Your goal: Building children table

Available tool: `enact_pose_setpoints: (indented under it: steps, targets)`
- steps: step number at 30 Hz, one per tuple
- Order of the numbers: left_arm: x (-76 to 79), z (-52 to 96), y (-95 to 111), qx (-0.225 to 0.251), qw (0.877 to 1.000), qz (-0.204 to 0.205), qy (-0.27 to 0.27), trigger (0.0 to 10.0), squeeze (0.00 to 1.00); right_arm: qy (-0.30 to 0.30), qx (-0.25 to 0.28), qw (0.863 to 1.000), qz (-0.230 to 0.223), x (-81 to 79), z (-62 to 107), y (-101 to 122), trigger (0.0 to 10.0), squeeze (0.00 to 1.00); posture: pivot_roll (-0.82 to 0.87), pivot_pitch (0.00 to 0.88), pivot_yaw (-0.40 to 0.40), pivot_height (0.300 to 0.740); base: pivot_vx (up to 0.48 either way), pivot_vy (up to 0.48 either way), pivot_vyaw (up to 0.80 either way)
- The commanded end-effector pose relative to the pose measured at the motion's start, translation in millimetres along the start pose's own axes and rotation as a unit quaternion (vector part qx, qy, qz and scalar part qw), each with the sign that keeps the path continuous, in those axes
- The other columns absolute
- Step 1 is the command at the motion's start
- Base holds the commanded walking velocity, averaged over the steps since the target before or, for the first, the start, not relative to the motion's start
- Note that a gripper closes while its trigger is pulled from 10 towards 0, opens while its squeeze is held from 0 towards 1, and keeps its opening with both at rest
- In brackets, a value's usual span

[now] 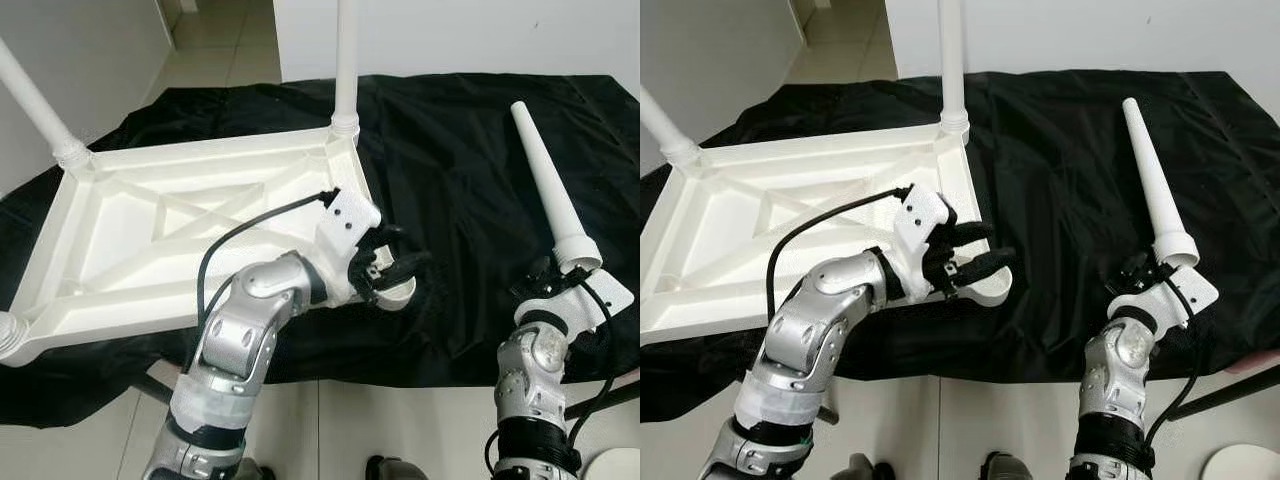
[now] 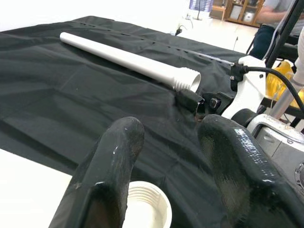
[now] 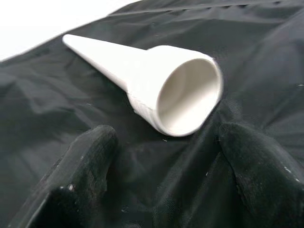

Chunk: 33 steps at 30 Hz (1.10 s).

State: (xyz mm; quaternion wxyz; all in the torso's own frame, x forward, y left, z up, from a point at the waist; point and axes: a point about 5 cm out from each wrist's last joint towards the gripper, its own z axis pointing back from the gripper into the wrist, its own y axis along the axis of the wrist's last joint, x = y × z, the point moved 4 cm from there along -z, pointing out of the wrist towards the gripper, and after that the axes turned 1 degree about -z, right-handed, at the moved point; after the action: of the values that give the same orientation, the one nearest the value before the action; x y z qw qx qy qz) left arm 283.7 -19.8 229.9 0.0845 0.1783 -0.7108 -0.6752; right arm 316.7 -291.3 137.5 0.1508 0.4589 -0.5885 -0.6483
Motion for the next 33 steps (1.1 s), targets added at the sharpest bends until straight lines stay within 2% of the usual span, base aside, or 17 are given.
enact_pose_setpoints:
  steps: [1,6,14,20,22,28,29,33]
  targets:
    - [-21.9,2.7,-2.5,-0.012,0.994,0.000,0.111,10.0,0.00,0.035,-0.020,0.999,-0.022,-11.1,-0.2,-7.4,10.0,0.00,-0.08,0.170,0.083,0.740,0.000,0.000,0.00]
    - [-23.2,3.1,-1.1,-0.011,0.993,-0.001,0.116,10.0,0.00,0.075,-0.017,0.997,-0.031,-20.9,-7.3,-1.1,10.0,0.00,-0.08,0.169,0.081,0.740,0.000,0.000,0.00]
    - [-24.0,3.4,0.7,-0.009,0.993,-0.004,0.119,10.0,0.00,0.099,-0.009,0.995,-0.030,-25.6,-14.8,5.9,10.0,0.00,-0.07,0.166,0.079,0.740,0.000,0.000,0.00]
    - [-26.0,4.2,1.7,-0.008,0.992,-0.005,0.125,10.0,0.00,0.140,-0.008,0.989,-0.040,-36.0,-17.5,10.2,10.0,0.00,-0.07,0.167,0.079,0.740,0.000,0.000,0.00]
    - [-26.3,4.3,1.9,-0.008,0.992,-0.004,0.125,10.0,0.00,0.169,-0.019,0.985,-0.039,-44.3,-19.1,10.2,10.0,0.00,-0.07,0.167,0.083,0.740,0.000,0.000,0.00]
    - [-26.4,4.1,2.5,-0.008,0.992,-0.006,0.125,10.0,0.00,0.181,-0.026,0.982,-0.041,-47.4,-20.8,9.8,10.0,0.00,-0.07,0.167,0.084,0.740,0.000,0.000,0.00]
    - [-26.5,3.7,2.8,-0.009,0.992,-0.007,0.124,10.0,0.00,0.186,-0.032,0.981,-0.043,-48.7,-22.8,9.7,0.0,0.00,-0.07,0.165,0.086,0.740,0.000,0.000,0.00]
    - [-26.6,3.1,3.2,-0.009,0.992,-0.009,0.124,10.0,0.00,0.189,-0.042,0.980,-0.053,-51.3,-25.2,9.0,0.0,0.00,-0.07,0.165,0.088,0.740,0.000,0.000,0.00]
